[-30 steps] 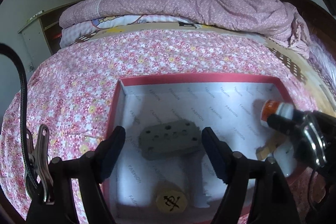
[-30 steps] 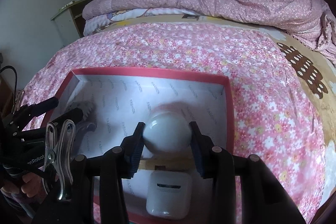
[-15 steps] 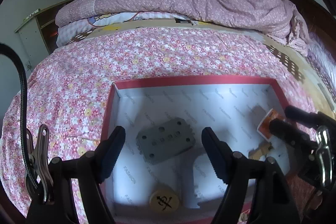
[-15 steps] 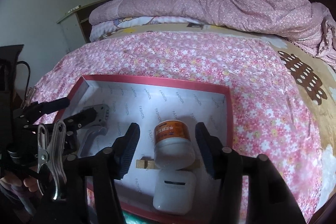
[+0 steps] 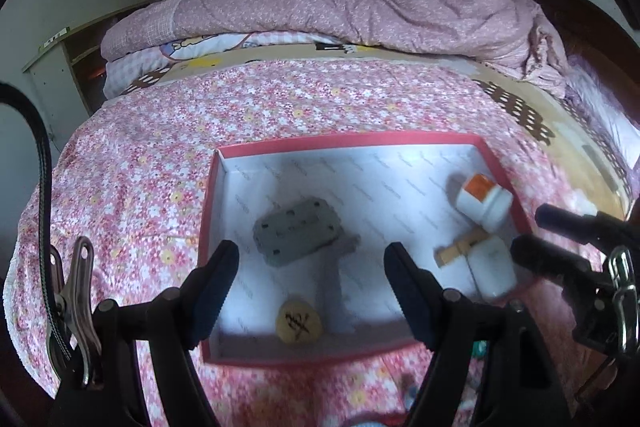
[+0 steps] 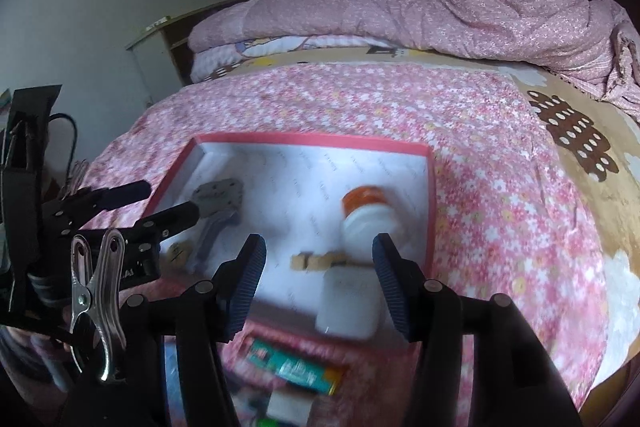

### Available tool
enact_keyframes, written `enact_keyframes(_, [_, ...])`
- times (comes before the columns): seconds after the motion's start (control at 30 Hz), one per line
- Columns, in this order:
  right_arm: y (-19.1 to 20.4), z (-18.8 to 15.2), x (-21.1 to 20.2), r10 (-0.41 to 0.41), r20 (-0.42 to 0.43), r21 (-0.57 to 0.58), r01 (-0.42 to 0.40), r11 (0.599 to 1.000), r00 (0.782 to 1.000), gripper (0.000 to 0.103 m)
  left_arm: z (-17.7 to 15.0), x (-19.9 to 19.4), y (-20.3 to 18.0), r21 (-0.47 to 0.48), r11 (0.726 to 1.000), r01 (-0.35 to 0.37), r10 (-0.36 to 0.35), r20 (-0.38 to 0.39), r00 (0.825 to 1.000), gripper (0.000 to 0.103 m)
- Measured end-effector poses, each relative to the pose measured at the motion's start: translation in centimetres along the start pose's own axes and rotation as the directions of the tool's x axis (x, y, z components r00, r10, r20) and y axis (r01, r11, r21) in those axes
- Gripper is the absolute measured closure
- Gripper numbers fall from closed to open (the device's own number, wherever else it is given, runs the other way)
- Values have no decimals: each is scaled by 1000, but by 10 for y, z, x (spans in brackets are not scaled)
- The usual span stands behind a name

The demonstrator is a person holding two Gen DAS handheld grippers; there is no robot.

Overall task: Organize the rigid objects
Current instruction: 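Withdraw both tools from the tray toward the remaining items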

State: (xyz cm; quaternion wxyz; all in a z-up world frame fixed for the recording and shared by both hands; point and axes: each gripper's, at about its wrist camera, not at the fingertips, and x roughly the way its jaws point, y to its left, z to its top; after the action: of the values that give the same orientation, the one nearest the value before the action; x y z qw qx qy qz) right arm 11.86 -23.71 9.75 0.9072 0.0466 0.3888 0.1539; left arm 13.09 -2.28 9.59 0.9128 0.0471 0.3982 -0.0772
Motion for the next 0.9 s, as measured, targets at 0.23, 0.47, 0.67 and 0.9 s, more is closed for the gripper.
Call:
enact_keyframes(0.23, [12,-27,-20,9,-9,-27,-9,1000,1000,46,-22,-30,-5,11,1000,13,-14,15,1000,24])
enact_keyframes(0.47, [26,-60,-33,-59,-13,-61,58,996,998,46,-54,-50,-2,-36,999,19,-19,3,1000,24])
enact_keyframes(0.67, [28,-84,-37,-70,-33,-40,69,997,997,46,-86,-55,-3,-98,993,69,-71,-15,997,24])
enact_keyframes(0.9, [24,-119,-43,-127,-22,-1,127,992,992,46,-120,-48,-17,-106,988,114,-125,-106,986,24])
